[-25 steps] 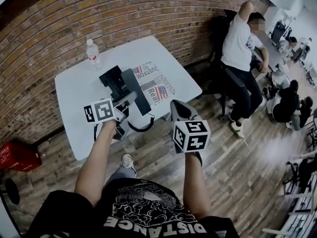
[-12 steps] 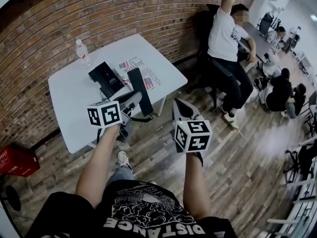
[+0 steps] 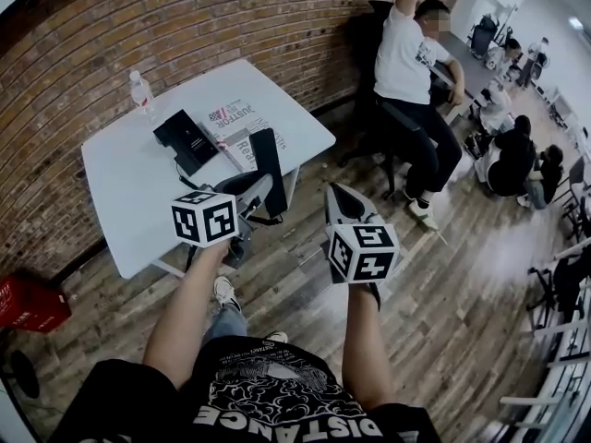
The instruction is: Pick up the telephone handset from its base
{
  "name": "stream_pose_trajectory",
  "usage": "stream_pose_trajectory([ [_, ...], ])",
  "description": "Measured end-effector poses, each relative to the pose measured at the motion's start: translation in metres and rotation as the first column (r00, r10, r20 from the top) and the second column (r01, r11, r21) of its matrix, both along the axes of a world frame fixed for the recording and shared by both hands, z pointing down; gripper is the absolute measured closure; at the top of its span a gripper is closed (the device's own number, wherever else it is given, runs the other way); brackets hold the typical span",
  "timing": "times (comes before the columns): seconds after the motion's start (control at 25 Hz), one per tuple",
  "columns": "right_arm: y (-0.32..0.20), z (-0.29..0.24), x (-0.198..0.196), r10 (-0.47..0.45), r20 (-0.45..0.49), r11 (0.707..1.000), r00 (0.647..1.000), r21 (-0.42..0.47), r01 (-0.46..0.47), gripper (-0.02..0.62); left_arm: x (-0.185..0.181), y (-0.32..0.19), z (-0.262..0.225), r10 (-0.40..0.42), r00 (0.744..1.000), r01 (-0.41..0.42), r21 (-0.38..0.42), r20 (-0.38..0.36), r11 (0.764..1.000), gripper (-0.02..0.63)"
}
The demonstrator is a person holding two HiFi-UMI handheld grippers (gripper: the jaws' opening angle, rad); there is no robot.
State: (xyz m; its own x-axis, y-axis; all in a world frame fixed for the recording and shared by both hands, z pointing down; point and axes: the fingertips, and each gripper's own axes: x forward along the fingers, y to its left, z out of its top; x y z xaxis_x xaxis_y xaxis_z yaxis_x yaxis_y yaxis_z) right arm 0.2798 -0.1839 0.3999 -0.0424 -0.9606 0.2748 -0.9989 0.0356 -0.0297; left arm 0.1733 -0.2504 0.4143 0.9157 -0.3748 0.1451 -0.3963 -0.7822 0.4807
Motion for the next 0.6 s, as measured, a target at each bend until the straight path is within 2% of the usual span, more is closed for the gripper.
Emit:
stream_pose_trajectory([
  [0.24, 0.010, 0.000, 0.010, 0.022, -0.011, 1.000, 1.000, -0.002, -0.022, 0.595, 0.007, 0.007, 0.005, 0.005, 0.999, -0.006, 0.022, 0.037, 1.000, 0.534],
  [0.6, 0.007, 0.003, 0.012, 0.024, -0.009, 1.000, 1.000, -0.007, -0.024, 0.595, 0.008, 0.002, 0.008, 0.002, 0.999, -0.003, 0.024, 0.054, 1.000, 0.534],
])
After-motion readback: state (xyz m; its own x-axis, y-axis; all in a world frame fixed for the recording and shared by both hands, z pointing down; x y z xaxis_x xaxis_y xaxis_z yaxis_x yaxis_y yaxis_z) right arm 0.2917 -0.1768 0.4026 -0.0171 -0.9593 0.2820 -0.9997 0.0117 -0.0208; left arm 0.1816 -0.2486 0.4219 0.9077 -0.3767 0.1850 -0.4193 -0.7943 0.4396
